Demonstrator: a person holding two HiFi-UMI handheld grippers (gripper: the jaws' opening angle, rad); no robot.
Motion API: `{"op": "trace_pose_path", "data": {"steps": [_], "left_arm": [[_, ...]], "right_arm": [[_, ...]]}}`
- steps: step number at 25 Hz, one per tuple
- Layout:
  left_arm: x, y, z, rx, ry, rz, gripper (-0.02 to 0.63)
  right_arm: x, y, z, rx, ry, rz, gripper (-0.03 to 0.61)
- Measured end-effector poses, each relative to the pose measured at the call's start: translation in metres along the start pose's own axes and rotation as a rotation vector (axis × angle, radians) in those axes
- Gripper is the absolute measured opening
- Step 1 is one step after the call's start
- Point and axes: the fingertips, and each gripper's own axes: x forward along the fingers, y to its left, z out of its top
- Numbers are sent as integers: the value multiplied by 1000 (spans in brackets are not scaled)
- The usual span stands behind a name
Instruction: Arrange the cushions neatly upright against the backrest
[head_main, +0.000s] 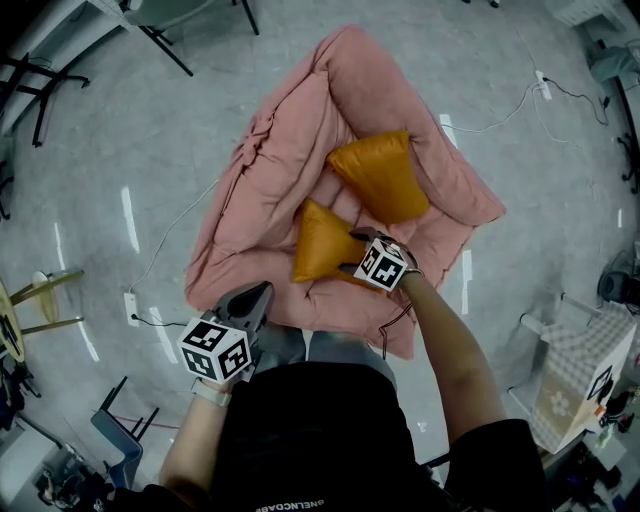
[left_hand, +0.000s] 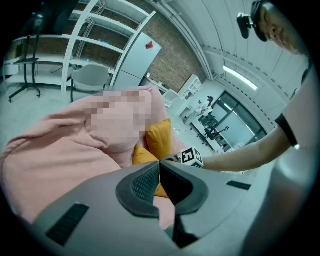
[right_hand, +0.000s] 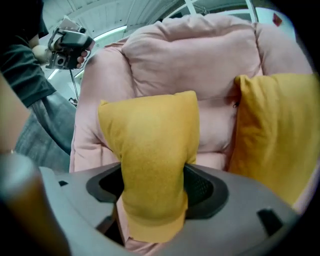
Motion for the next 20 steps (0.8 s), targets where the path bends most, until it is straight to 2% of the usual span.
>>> {"op": "trace_pose_path", "data": {"steps": [4, 8, 15, 20], "left_arm": [[-1, 0, 3, 1, -7, -5, 14], [-1, -2, 2, 10, -5, -6, 14], [1, -5, -2, 19, 2, -8, 14], [2, -7, -1, 19, -5, -15, 14]], "right_arm": [[-20, 10, 7, -90, -81, -51, 348], [-29, 18, 36, -157, -180, -81, 352], [-6, 16, 42, -167, -172, -87, 419], [-28, 19, 31, -150, -124, -54, 448]]}}
